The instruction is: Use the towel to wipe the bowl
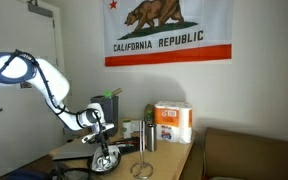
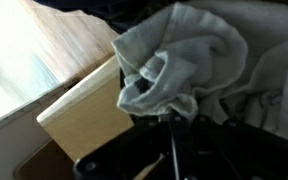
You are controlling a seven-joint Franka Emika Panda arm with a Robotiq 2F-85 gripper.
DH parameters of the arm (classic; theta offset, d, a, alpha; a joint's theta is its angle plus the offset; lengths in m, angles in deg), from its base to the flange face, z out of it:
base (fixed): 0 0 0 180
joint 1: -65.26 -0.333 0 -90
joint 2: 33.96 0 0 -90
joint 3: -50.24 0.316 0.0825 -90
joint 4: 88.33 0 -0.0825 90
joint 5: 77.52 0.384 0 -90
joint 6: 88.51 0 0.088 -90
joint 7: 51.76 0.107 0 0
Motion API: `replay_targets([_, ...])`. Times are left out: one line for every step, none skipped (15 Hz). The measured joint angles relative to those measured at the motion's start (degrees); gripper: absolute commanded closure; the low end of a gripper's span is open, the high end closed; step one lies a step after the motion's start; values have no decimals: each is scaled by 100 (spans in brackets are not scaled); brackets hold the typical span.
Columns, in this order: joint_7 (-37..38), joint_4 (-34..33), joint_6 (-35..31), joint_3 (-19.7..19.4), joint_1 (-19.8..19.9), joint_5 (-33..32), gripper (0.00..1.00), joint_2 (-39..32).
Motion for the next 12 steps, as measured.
replay_targets([149, 37, -289, -15, -1, 0, 95, 10])
replay_targets([221, 79, -519, -19, 1, 14, 95, 27])
replay_targets([234, 122, -678, -16, 1, 52, 95, 50])
replay_targets([146, 163, -759, 25, 25, 167, 95, 85])
replay_targets([-40, 202, -776, 113, 87, 348, 95, 142])
replay_targets([-313, 240, -776, 232, 174, 577, 95, 220])
replay_targets([-617, 273, -770, 355, 275, 821, 95, 318])
replay_targets([-896, 289, -754, 450, 365, 1036, 95, 426])
replay_targets([-1131, 291, -726, 503, 429, 1210, 94, 548])
replay_targets([-1303, 287, -708, 514, 468, 1323, 95, 678])
replay_targets([-1414, 273, -703, 506, 497, 1379, 95, 806])
replay_targets([-1435, 246, -701, 489, 520, 1384, 95, 914])
